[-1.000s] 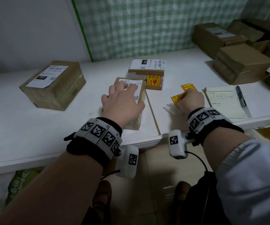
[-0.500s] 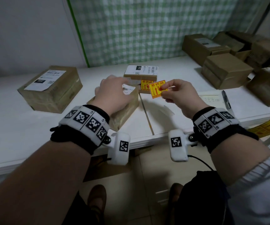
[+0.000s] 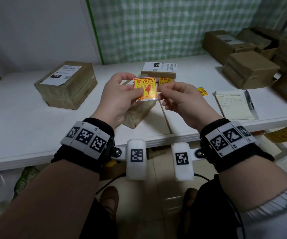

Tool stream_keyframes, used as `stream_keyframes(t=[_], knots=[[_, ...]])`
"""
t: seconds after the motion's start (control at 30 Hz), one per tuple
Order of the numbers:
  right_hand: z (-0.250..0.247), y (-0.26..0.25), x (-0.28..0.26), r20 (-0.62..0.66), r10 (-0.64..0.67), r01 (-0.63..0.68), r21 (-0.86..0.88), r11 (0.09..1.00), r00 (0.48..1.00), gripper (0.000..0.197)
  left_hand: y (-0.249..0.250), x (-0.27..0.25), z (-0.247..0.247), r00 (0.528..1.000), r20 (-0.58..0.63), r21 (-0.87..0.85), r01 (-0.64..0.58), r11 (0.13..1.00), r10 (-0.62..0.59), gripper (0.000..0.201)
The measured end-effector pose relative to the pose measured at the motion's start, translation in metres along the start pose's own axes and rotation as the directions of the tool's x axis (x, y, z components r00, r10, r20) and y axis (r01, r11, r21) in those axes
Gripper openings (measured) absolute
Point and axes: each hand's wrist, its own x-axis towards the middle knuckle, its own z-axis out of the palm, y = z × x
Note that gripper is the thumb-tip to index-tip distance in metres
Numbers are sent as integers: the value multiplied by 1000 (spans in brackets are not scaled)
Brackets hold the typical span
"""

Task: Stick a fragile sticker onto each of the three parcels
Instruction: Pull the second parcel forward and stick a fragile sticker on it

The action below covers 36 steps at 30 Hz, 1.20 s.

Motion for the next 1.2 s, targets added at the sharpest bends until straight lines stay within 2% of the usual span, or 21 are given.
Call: stream_keyframes(t=[0.07, 0.23, 0.5, 0.63, 0.73, 0.83, 0.9, 1.07, 1.2], knots=[[-1, 2, -3, 49, 33, -32, -19, 999, 998, 14, -1, -2, -2, 1000, -8, 0, -3, 1000, 3, 32], [1, 7, -8, 101, 71, -67, -34, 997, 992, 13, -3, -6, -3, 999, -26, 0, -22, 1000, 22, 31], [4, 10, -11, 77, 48, -46, -24, 999, 996, 18, -7, -9, -2, 998, -44, 42, -38, 998, 40, 32], [6, 9, -12, 28, 29, -28, -41, 999, 999, 17, -12, -8, -1, 996, -43, 159, -70, 985, 77, 25], [5, 9, -11, 1, 5, -5, -47, 999, 1000, 16, -11, -12, 2, 994, -18, 298, -96, 950, 106, 18], [5, 9, -11, -12, -30, 29, -88, 996, 999, 14, -5, -19, 6, 989, 109, 414, -137, 900, 100, 14], [5, 8, -12, -16, -60, 58, -126, 990, 998, 14, -1, -21, 8, 980, 160, 519, -185, 834, 118, 16], [4, 4, -10, -37, -115, 105, -208, 972, 993, 8, 5, -23, 10, 967, 180, 698, -256, 668, 183, 10], [4, 4, -8, -38, -142, 125, -296, 947, 989, 9, 9, -25, 12, 957, 212, 733, -290, 615, 199, 16]])
